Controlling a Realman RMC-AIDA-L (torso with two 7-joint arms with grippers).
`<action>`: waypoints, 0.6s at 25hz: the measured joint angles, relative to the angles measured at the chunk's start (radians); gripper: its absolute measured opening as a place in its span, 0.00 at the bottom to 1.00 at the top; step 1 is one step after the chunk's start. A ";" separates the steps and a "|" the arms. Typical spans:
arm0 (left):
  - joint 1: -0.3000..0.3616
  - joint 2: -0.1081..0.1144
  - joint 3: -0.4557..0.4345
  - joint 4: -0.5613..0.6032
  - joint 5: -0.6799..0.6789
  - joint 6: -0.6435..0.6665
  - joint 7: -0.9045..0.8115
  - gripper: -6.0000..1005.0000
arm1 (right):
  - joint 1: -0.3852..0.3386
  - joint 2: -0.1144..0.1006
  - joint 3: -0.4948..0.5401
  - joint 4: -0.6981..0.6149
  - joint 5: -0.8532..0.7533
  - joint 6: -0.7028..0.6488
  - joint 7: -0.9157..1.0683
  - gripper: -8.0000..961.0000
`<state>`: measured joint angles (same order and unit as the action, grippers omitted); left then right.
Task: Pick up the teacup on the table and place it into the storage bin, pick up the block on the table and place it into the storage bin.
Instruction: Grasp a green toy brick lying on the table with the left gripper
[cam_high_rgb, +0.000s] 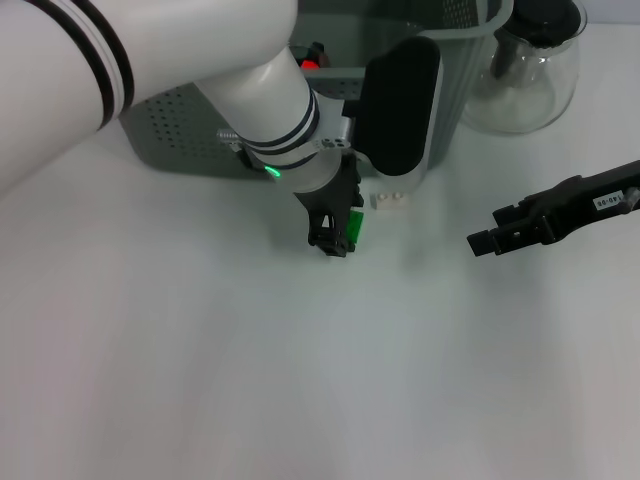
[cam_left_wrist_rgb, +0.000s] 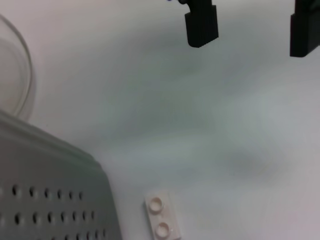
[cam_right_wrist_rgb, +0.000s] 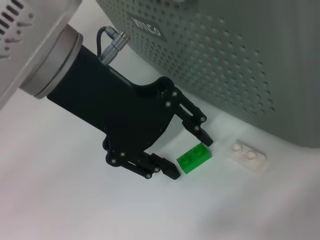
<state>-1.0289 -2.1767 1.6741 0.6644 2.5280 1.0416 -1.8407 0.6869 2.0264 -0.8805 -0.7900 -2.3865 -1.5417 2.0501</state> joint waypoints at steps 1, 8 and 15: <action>0.000 0.000 0.003 0.000 0.000 0.000 0.000 0.58 | 0.000 0.000 0.000 0.000 0.000 0.000 0.000 0.78; -0.005 0.000 0.018 0.000 0.007 0.000 -0.003 0.47 | 0.001 -0.001 0.001 0.000 0.000 0.002 0.002 0.78; 0.002 0.003 0.006 0.038 0.008 0.058 -0.021 0.39 | -0.001 -0.003 0.002 -0.006 0.001 0.000 0.005 0.78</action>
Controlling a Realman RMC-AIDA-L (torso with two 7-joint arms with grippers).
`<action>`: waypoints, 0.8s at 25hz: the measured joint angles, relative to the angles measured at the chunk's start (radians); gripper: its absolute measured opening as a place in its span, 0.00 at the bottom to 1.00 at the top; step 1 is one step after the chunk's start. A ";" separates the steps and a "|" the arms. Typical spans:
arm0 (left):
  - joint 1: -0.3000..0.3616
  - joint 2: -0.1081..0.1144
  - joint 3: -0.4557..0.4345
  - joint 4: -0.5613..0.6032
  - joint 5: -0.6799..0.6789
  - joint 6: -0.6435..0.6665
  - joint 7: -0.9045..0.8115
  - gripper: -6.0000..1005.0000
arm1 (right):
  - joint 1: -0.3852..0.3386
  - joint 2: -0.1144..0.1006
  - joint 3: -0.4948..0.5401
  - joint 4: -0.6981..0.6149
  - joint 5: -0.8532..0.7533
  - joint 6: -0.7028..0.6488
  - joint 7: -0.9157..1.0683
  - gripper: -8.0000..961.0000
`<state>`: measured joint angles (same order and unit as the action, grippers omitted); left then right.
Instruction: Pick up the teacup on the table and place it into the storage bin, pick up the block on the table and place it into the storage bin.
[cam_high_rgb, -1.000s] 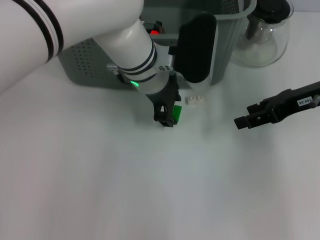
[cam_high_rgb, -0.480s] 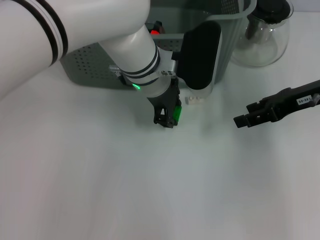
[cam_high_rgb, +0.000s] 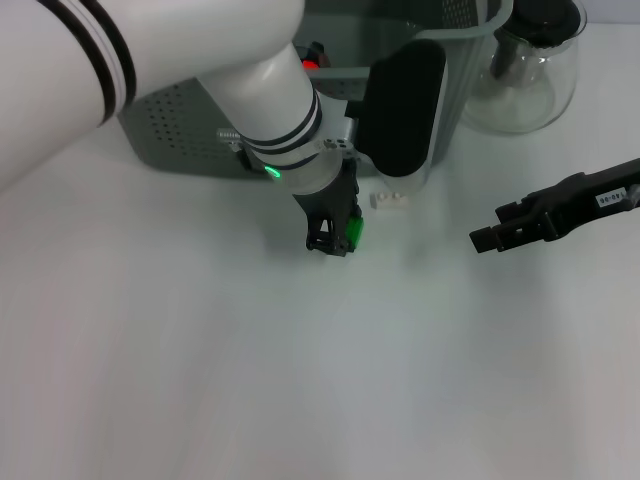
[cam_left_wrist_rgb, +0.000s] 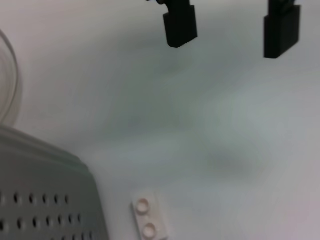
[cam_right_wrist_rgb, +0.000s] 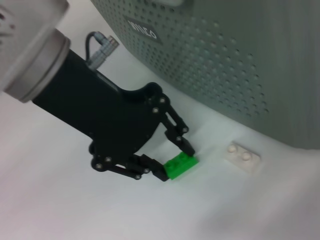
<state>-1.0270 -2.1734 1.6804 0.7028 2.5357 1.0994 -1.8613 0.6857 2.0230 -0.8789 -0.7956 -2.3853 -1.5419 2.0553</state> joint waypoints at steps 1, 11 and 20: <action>0.006 0.002 -0.008 0.013 0.000 0.016 -0.006 0.38 | -0.001 -0.001 0.000 0.000 0.001 0.000 0.000 0.78; 0.145 0.002 -0.315 0.274 -0.024 0.300 -0.058 0.39 | 0.002 -0.002 0.006 -0.006 0.003 -0.005 0.003 0.78; 0.208 0.032 -0.879 0.483 -0.244 0.625 -0.165 0.41 | 0.009 -0.001 0.012 -0.007 0.003 -0.007 0.007 0.78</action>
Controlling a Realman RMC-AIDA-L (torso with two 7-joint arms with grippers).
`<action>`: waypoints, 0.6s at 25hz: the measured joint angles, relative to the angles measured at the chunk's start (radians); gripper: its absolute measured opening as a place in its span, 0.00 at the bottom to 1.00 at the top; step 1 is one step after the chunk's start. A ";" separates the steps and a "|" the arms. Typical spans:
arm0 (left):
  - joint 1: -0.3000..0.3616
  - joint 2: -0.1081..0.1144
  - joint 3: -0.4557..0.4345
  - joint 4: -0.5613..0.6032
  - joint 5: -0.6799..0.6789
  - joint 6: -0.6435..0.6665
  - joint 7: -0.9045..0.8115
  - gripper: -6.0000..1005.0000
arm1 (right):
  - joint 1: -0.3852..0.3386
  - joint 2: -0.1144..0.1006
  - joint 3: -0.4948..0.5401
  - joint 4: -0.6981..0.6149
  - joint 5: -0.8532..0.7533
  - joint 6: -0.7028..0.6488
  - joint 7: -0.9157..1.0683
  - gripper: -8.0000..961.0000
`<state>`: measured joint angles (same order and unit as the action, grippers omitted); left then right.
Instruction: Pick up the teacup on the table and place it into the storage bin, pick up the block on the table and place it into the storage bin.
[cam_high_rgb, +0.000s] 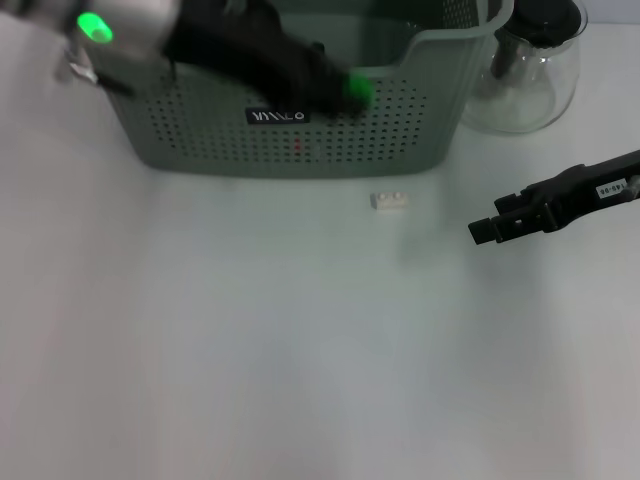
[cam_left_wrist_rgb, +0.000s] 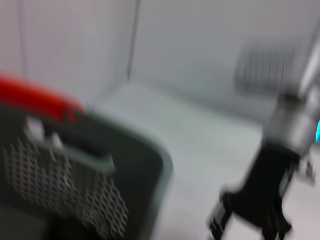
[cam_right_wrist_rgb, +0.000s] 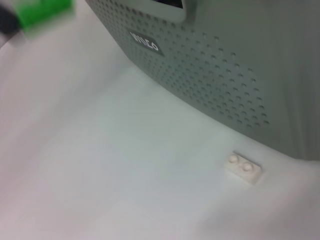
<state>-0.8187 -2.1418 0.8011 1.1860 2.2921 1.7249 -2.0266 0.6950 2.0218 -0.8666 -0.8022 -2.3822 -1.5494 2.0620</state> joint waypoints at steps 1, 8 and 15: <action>-0.005 0.016 -0.032 0.006 -0.034 0.008 -0.017 0.41 | 0.002 0.000 0.000 0.000 0.000 0.000 0.001 0.78; -0.018 0.059 -0.001 -0.013 -0.054 -0.223 -0.094 0.42 | 0.004 0.002 -0.002 0.000 -0.001 -0.001 0.001 0.78; -0.020 0.057 0.078 -0.046 0.037 -0.428 -0.149 0.44 | 0.009 0.003 -0.002 0.000 -0.003 0.000 0.001 0.78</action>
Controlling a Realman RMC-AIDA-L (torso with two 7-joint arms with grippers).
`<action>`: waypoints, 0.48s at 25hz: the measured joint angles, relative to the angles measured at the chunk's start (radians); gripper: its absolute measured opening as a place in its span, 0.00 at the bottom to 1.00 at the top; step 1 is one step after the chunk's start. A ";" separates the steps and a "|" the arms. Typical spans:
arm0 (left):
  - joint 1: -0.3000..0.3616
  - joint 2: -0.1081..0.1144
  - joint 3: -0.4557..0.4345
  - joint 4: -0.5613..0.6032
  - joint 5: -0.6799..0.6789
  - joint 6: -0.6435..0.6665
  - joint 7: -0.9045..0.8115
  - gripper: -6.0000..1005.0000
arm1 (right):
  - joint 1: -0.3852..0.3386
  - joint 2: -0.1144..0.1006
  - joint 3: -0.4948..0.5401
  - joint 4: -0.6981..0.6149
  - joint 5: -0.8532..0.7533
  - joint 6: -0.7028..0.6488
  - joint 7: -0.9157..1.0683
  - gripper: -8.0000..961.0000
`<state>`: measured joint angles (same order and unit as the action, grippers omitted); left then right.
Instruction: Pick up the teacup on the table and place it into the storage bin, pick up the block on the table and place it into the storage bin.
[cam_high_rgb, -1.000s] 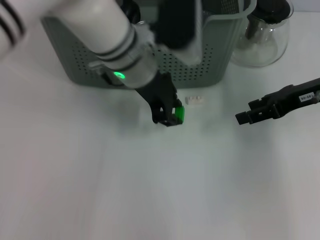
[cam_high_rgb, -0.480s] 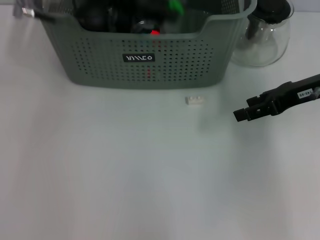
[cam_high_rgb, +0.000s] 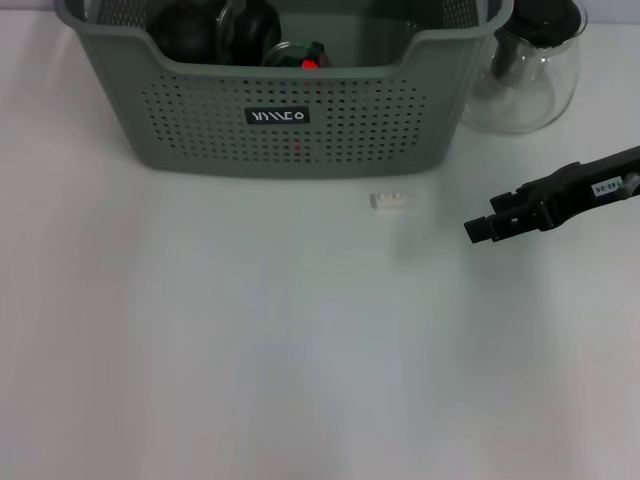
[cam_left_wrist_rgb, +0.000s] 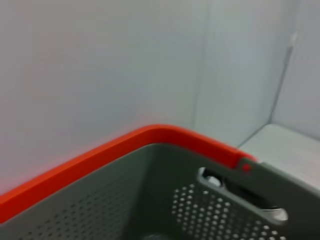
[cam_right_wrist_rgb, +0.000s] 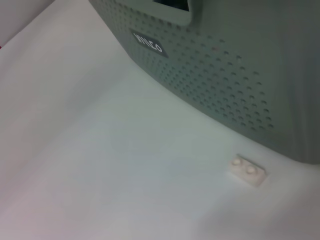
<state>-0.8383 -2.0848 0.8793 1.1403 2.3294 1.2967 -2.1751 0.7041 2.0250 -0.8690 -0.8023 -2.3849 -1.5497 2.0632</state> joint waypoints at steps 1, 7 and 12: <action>0.002 -0.002 0.000 0.001 0.003 -0.013 -0.001 0.44 | 0.001 0.000 0.000 0.000 -0.001 0.000 0.000 0.78; 0.027 0.007 -0.019 0.017 -0.012 -0.020 -0.015 0.67 | 0.003 -0.002 0.000 0.001 -0.002 -0.001 0.000 0.78; 0.123 0.002 -0.084 0.101 -0.166 0.190 0.092 0.85 | 0.003 -0.004 -0.003 0.000 -0.002 -0.022 0.003 0.78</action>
<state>-0.7150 -2.0827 0.7955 1.2417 2.1634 1.4864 -2.0827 0.7073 2.0209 -0.8722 -0.8022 -2.3870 -1.5712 2.0665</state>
